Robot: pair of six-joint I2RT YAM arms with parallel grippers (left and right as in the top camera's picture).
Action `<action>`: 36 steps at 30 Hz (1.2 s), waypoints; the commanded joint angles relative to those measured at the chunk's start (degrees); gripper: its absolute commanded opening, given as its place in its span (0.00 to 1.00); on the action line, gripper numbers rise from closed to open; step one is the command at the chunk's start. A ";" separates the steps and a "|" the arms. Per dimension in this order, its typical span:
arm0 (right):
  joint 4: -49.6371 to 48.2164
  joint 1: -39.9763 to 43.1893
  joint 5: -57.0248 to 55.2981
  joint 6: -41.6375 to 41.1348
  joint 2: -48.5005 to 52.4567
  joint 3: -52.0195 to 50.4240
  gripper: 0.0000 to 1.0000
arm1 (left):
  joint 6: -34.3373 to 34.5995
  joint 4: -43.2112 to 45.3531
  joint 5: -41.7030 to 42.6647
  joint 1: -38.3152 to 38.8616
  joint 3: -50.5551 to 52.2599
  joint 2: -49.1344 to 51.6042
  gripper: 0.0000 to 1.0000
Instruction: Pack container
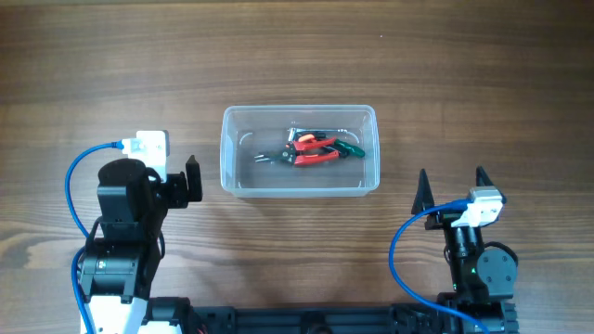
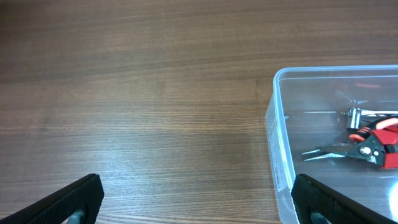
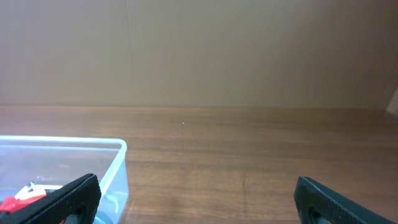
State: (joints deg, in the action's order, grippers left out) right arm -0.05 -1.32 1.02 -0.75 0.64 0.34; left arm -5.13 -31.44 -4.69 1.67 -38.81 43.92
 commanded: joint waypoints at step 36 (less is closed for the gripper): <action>-0.33 -0.26 -0.76 -2.29 -0.07 -0.02 1.00 | 7.17 34.42 3.56 4.81 36.87 -43.74 1.00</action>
State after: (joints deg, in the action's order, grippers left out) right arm -0.03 -1.32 1.02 -1.96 0.91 0.34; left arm 1.45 1.96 -3.18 6.33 -5.76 0.78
